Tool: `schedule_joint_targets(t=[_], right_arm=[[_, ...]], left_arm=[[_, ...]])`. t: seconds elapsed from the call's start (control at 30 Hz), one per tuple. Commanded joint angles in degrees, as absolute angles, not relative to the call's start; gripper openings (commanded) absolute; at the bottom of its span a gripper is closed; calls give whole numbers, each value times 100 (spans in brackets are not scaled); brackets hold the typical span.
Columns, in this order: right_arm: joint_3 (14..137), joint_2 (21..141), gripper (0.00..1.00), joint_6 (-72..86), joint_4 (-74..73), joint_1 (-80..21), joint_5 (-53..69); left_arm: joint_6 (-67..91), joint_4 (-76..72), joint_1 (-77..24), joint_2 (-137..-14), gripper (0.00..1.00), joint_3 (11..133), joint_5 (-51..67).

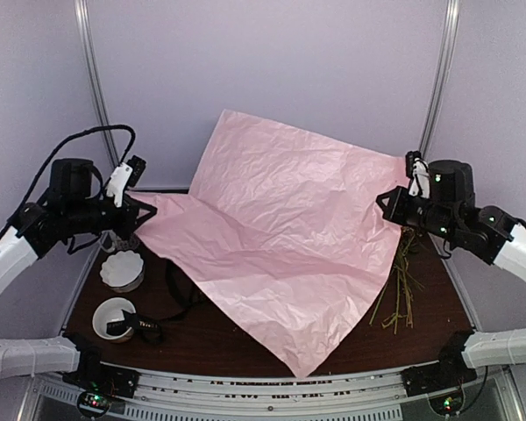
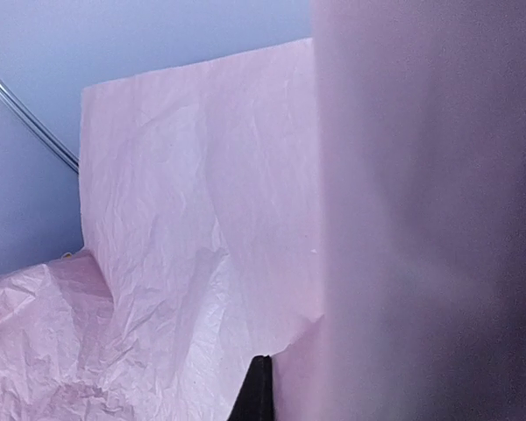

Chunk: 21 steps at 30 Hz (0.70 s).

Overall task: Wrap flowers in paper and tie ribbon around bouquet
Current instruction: Unfold the folded wrapping paper at the center of the board.

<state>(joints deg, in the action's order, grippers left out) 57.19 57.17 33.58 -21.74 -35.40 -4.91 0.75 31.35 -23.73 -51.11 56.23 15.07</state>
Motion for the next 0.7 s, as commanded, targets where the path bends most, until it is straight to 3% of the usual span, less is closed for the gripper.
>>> schedule_joint_targets(t=[0.0, 0.27, 0.67], right_arm=[[4853, 5565, 0, 3565, -2452, -3527, -909], [3664, 5985, 0, 4431, -1235, -3756, -266], [2730, 5931, 0, 5086, -1079, -4045, -598]], left_arm=[[836, 2928, -2274, -6290, 0, 6248, 467], [1006, 2759, -1986, -8288, 0, 6845, -427], [318, 1985, -1992, -10230, 0, 7188, -298]])
